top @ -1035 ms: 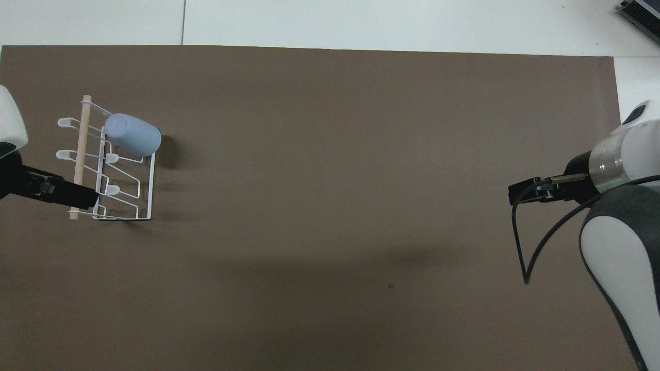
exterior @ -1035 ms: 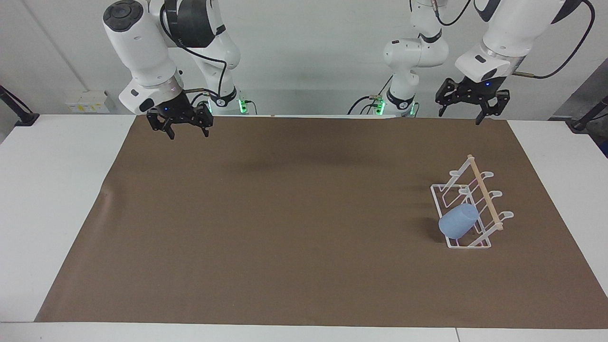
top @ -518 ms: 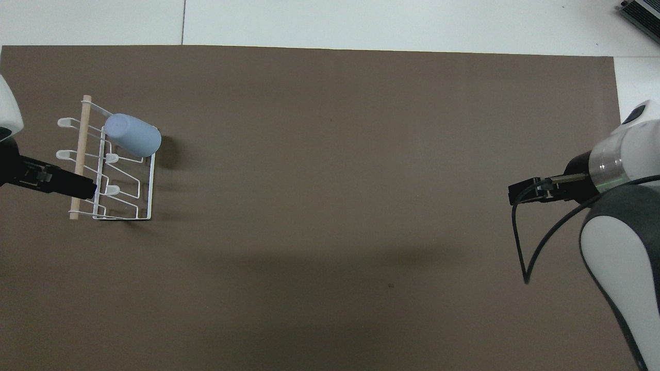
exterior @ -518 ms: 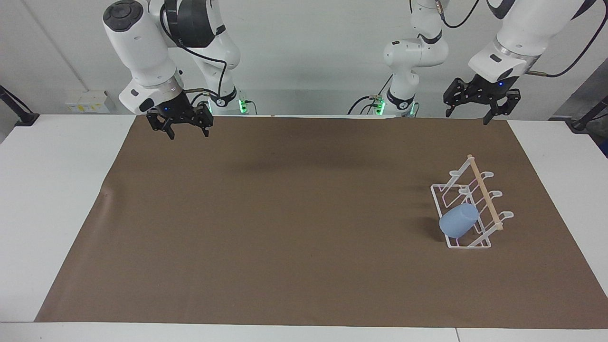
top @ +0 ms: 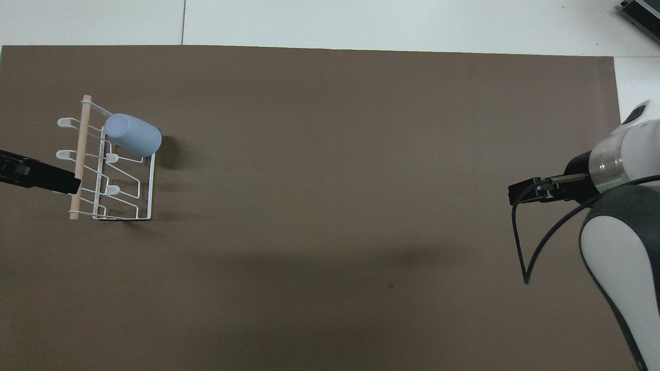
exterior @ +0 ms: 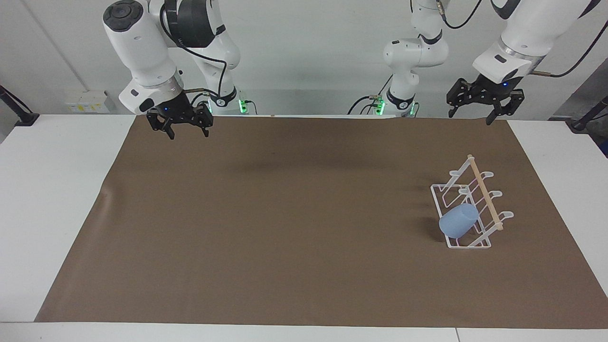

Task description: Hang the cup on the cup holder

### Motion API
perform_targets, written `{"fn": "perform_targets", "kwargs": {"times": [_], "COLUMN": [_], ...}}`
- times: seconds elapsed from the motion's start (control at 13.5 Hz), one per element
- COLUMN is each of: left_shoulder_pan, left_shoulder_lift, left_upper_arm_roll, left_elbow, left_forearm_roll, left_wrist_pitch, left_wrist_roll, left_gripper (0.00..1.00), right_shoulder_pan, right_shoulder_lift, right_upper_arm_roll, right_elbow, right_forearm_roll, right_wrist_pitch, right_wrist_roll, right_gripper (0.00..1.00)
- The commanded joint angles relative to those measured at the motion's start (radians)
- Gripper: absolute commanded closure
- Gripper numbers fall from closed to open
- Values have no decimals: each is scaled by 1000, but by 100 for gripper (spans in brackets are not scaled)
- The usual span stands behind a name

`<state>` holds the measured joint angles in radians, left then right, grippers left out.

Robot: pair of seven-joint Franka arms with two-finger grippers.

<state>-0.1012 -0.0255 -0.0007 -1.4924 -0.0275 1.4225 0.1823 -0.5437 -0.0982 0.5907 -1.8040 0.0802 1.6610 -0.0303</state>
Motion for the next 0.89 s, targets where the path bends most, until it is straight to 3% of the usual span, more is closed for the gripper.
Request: {"fn": "perform_targets", "kwargs": {"times": [0.0,0.81], "left_shoulder_pan": [-11,-11], "left_shoulder_lift": [3,-1], "left_upper_arm_roll": [18,18], "left_elbow": [27,26], "left_forearm_roll": [-14,-12], "left_wrist_pitch": [-30,-25], "left_wrist_roll": [-7,-37], "left_gripper": [0,0], "right_shoulder_pan": [-16,-16], "right_shoulder_lift": [-17,-17], "right_upper_arm_roll": [6,6], "right_elbow": [-8,-8], "right_forearm_roll": [4,4], "right_wrist_pitch": [3,3], "right_wrist_roll": [-22,-22], "right_gripper": [0,0]}}
